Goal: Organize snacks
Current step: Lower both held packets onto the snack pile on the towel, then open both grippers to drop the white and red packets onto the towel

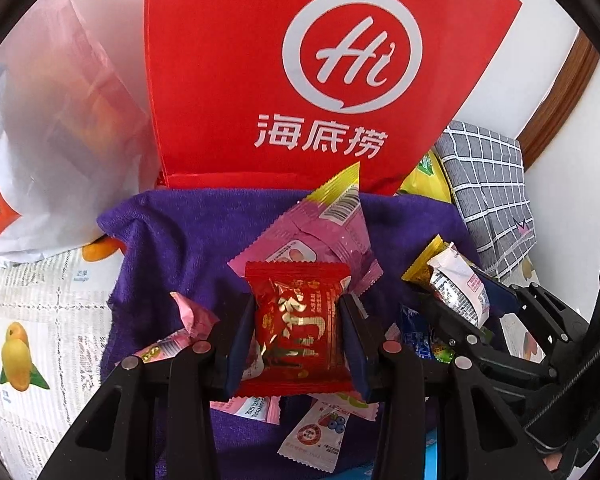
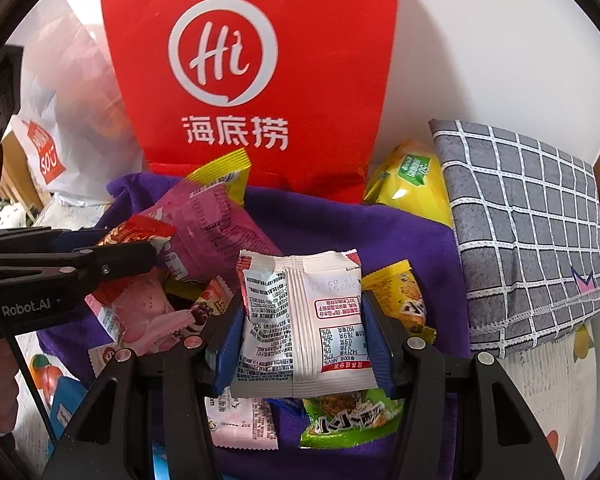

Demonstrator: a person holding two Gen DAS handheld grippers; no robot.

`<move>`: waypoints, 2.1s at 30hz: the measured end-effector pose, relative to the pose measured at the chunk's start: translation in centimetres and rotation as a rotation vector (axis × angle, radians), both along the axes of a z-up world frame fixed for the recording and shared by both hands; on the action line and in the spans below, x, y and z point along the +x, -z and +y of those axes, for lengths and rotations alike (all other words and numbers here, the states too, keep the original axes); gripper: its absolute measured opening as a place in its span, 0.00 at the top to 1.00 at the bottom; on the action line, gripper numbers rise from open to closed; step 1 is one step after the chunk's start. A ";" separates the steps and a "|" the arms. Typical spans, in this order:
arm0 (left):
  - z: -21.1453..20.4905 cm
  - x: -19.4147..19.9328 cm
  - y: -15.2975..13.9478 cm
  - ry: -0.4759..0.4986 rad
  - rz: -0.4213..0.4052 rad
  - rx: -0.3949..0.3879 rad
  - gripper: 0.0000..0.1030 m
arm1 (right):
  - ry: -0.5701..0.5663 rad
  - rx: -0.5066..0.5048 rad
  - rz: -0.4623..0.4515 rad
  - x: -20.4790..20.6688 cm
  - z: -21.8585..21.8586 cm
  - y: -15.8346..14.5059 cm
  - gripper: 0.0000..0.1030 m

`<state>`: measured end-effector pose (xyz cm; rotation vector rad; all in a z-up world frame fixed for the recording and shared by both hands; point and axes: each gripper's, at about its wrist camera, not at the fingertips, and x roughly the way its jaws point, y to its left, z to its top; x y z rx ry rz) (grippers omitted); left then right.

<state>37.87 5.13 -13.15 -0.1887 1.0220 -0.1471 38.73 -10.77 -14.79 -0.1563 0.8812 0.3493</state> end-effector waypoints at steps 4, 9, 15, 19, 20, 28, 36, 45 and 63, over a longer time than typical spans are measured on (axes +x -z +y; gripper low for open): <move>-0.1 -0.1 0.3 0.000 0.002 0.001 0.61 | -0.017 -0.011 -0.002 -0.1 0.2 0.0 0.47; -0.2 0.0 0.7 0.006 0.010 -0.001 0.61 | -0.058 -0.041 -0.007 -0.4 1.0 0.4 0.47; -0.5 -0.7 1.2 0.020 0.004 0.002 0.61 | -0.085 -0.037 0.017 -0.9 1.5 1.0 0.47; -0.3 -0.7 1.3 0.023 0.009 -0.001 0.61 | -0.091 -0.039 0.037 -0.9 1.7 1.6 0.47; -0.3 -0.8 1.2 0.022 0.010 -0.003 0.61 | -0.092 -0.038 0.038 -0.9 1.7 1.7 0.47; 0.1 -1.0 1.2 0.020 0.023 -0.015 0.61 | -0.087 -0.026 0.035 -1.5 1.7 1.5 0.47; -0.1 -1.3 1.2 0.018 0.034 -0.004 0.61 | -0.090 -0.036 0.037 -2.5 1.5 1.7 0.42; -0.4 -1.9 1.4 0.016 0.043 0.010 0.60 | -0.071 -0.036 0.043 -2.7 1.3 1.9 0.41; -0.2 -4.2 0.3 0.020 0.027 -0.024 0.37 | 0.045 0.035 0.051 -4.7 -0.3 0.7 0.29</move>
